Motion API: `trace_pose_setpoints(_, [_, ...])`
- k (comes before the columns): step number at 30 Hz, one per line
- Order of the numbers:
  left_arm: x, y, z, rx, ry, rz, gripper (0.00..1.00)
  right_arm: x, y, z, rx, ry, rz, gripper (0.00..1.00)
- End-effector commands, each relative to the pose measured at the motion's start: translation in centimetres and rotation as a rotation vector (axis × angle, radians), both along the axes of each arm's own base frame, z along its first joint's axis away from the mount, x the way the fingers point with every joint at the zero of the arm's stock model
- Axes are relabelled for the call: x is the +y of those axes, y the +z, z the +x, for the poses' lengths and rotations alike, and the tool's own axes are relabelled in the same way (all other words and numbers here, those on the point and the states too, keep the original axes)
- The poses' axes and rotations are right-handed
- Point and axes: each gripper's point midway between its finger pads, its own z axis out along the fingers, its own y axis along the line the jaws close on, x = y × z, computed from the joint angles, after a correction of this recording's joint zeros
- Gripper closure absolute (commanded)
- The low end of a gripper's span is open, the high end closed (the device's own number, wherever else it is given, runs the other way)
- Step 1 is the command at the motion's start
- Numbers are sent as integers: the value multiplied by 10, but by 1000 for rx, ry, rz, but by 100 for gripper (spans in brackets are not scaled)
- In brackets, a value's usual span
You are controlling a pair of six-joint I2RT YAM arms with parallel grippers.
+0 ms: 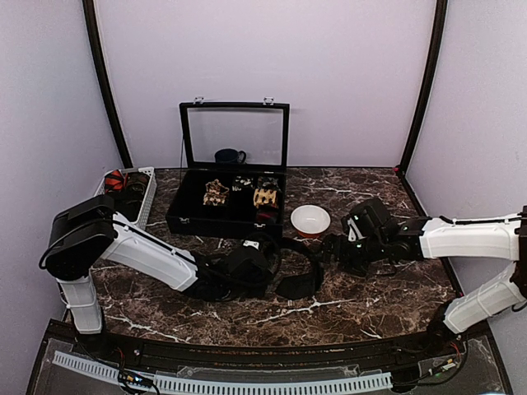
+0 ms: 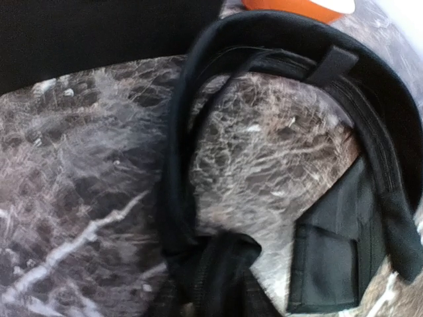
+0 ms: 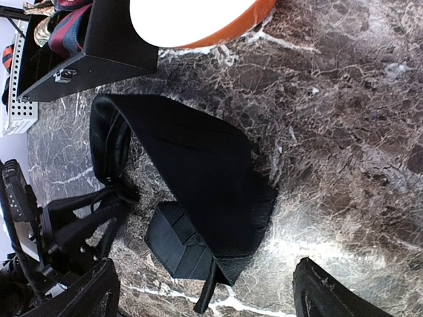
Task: Roll the ties
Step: Pick up the tie from the center of the board.
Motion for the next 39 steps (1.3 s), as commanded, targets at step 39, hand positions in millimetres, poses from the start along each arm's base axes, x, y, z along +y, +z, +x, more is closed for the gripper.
trace_pose_setpoints(39, [57,262,-81,476,-320,-121,100,81,76,-42,-635,447,119,0])
